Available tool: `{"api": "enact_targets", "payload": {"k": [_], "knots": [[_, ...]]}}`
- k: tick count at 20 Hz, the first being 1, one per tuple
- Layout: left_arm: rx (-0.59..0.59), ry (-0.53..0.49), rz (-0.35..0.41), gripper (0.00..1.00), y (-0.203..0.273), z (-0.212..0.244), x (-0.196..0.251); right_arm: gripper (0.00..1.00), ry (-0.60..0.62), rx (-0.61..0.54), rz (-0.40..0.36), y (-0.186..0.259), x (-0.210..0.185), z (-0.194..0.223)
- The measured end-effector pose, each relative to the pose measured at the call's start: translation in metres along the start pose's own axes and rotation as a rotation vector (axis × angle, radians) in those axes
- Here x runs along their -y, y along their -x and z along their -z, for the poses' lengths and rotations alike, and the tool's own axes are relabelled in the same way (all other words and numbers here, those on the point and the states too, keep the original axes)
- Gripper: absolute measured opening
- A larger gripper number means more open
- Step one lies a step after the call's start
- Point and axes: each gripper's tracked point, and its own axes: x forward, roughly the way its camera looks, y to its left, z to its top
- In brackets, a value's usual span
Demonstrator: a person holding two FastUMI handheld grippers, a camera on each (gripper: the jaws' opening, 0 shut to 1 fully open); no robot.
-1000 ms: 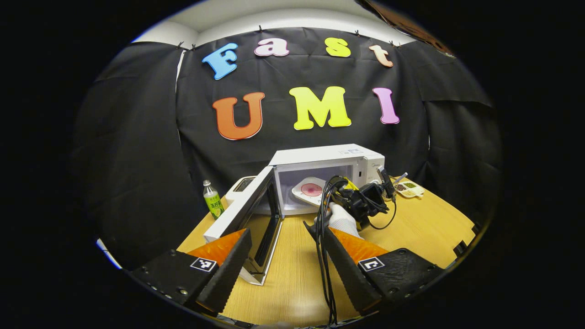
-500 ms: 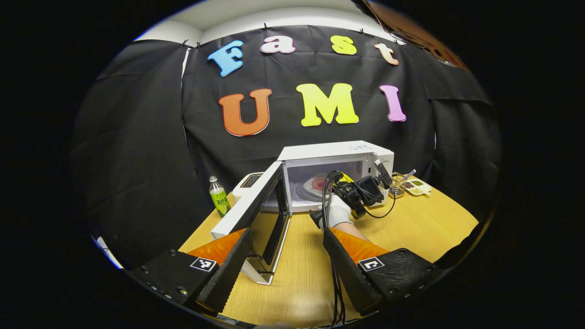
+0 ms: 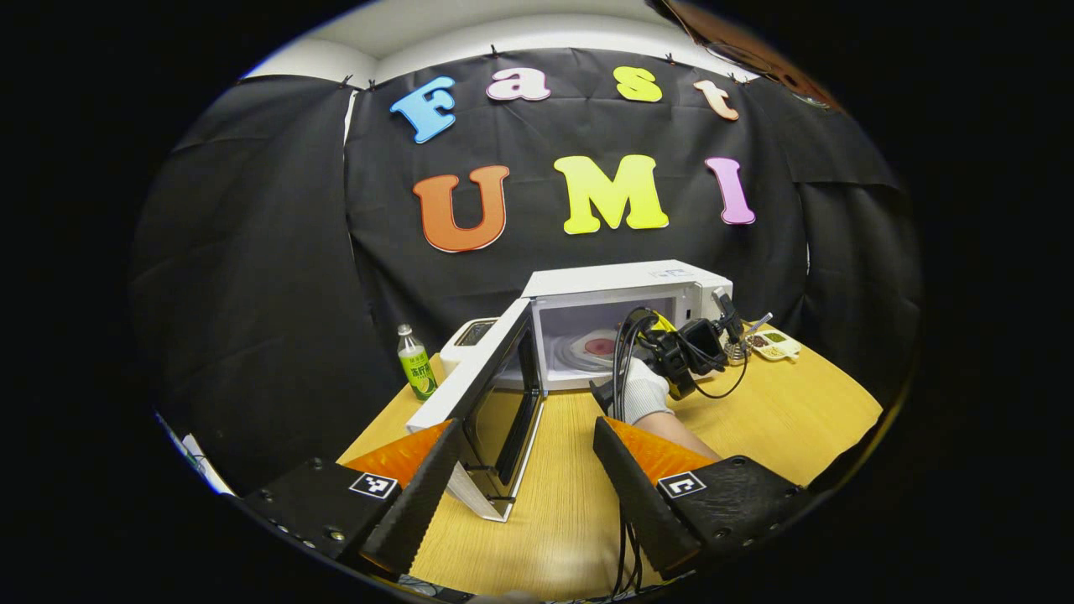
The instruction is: Open the microwave oven with the left hand, put the food in, and close the microwave oven.
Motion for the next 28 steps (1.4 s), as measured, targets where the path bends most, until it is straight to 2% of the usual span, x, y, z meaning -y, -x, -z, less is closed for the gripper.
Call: {"api": "enact_targets", "payload": {"k": [1,5,10,15,19,20,21,22,23,24,25,26,28], "knots": [[0.009,-0.003,-0.001,0.97,0.003,-0.004,0.0,0.99,0.031,-0.005,-0.01,0.01,-0.002,-0.003],[0.032,-0.019,-0.01,0.97,0.01,-0.022,-0.001,0.99,0.172,0.026,-0.022,0.06,-0.008,-0.022],[0.078,-0.039,0.003,0.96,0.022,-0.051,0.003,0.99,0.35,0.017,-0.072,0.129,-0.024,-0.06],[0.125,-0.014,0.008,0.96,0.026,-0.071,0.0,0.99,0.583,0.06,-0.102,0.209,-0.032,-0.124],[0.157,0.018,-0.008,0.96,0.024,-0.085,-0.014,1.0,0.84,0.125,-0.135,0.275,-0.038,-0.167],[0.164,0.022,-0.016,0.96,0.022,-0.087,-0.018,0.9,0.892,0.137,-0.134,0.289,-0.037,-0.175],[0.17,0.021,-0.024,0.88,0.019,-0.089,-0.023,1.0,0.938,0.147,-0.13,0.302,-0.035,-0.181],[0.175,0.022,-0.027,0.88,0.017,-0.091,-0.028,0.91,0.983,0.16,-0.122,0.315,-0.032,-0.188],[0.183,0.024,-0.03,0.88,0.016,-0.093,-0.031,0.9,1.01,0.158,-0.106,0.324,-0.023,-0.192],[0.187,0.024,-0.03,0.96,0.013,-0.094,-0.034,1.0,1.025,0.142,-0.097,0.332,-0.016,-0.193],[0.191,0.023,-0.033,0.96,0.011,-0.095,-0.037,0.91,1.035,0.135,-0.082,0.341,-0.009,-0.196],[0.196,0.023,-0.036,0.88,0.01,-0.097,-0.04,0.91,1.038,0.137,-0.062,0.349,-0.003,-0.202],[0.212,0.022,-0.046,0.88,0.006,-0.101,-0.047,0.91,1.048,0.154,-0.036,0.366,0.01,-0.214]]}}
